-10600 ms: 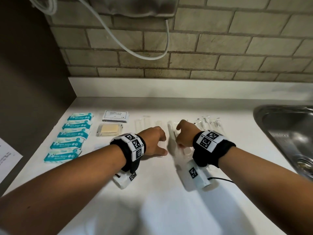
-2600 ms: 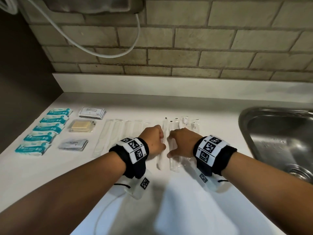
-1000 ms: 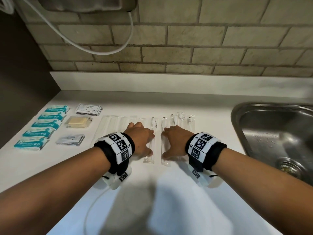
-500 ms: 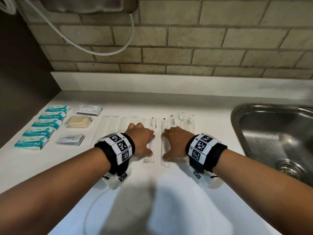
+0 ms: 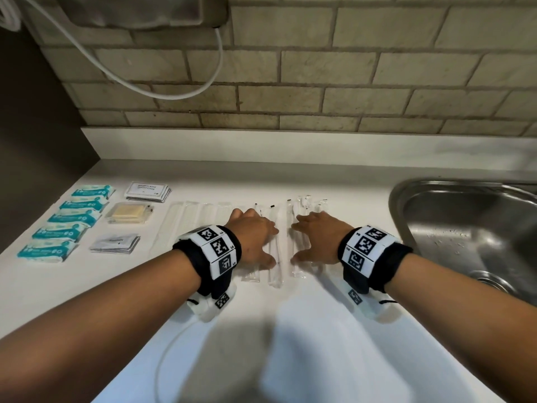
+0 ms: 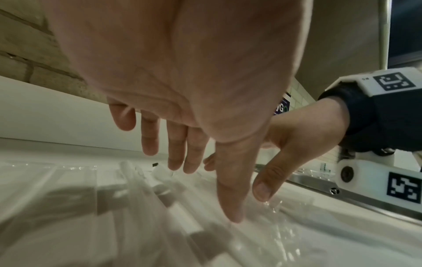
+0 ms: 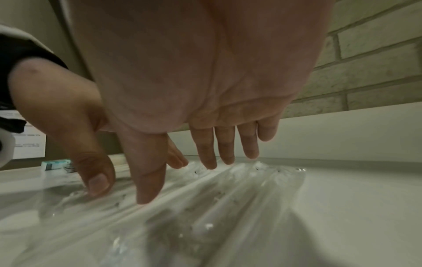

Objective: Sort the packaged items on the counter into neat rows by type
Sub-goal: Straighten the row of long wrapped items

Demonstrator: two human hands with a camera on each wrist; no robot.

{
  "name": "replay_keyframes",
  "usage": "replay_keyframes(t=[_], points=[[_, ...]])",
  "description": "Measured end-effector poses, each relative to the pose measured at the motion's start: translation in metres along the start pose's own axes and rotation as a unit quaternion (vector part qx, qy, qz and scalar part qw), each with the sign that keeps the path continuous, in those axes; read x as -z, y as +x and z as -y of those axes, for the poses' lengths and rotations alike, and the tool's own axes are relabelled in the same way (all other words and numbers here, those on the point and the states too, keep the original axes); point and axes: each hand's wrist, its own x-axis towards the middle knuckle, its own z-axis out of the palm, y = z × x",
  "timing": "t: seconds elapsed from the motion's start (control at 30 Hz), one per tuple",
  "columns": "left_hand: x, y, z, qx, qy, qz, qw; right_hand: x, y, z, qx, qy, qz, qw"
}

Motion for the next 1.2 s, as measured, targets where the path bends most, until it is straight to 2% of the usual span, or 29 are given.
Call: replay_keyframes(t=[0.1,0.33,0.7,0.83,0.97,1.03,1.1,1.2], points=[[-0.004,0.001,-0.004,-0.009,0.036,0.028,0.999,-0.005,-0.002,0.002,0.007,-0.006,0.015,1.0],[-0.006,0.005,-0.007,0.001,0.024,0.011,1.0,-0.013,-0.004,-0.001,0.019,-0.009,0.019,1.0],[-0.009,0.009,-0.005,0.017,0.001,0.02,1.0,-0.014,-0.014,-0.006,0.024,0.012,-0.02,0.999],[0.008,0.013,-0.011,0.014,-0.07,-0.043,0.997,-0.004,-0.017,-0.022,-0.03,0.049,-0.071,0.996],[0.027,0.034,-0.038,-0.005,-0.126,-0.098,0.987,-0.002,-0.013,-0.038,-0.073,0.073,-0.071,0.992],[0.027,0.052,-0.054,0.004,-0.106,-0.088,0.99,-0.004,-0.012,-0.041,-0.067,0.07,-0.038,0.995],[0.023,0.069,-0.069,0.019,-0.081,-0.053,0.995,-0.006,-0.013,-0.045,-0.061,0.054,0.0,0.997],[0.018,0.086,-0.082,0.054,-0.046,0.002,0.997,-0.012,-0.014,-0.056,-0.067,0.052,0.013,0.996]])
